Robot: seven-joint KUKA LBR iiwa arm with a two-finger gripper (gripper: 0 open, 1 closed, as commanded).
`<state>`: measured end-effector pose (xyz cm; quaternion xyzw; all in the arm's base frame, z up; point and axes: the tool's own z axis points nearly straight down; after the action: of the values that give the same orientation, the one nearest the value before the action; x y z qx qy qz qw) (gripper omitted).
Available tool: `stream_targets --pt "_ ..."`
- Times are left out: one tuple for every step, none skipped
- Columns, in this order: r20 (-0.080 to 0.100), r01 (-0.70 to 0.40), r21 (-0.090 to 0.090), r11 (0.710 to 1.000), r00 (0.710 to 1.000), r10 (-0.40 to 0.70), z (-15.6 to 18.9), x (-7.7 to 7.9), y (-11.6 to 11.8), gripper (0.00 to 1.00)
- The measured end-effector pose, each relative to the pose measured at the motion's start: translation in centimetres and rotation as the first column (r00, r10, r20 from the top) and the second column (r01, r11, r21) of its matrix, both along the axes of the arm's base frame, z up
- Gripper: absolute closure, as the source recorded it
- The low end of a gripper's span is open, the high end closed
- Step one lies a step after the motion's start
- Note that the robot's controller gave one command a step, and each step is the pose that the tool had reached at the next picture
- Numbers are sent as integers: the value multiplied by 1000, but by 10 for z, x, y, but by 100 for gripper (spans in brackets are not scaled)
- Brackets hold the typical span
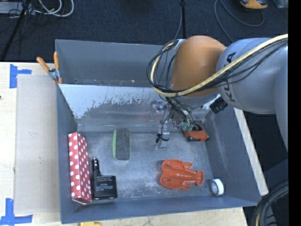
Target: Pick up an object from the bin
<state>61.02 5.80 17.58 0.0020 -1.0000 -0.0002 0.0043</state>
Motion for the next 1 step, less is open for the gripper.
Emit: stream_targets --pt "8 1 0 1000 1000 -1 5 2 0 0"
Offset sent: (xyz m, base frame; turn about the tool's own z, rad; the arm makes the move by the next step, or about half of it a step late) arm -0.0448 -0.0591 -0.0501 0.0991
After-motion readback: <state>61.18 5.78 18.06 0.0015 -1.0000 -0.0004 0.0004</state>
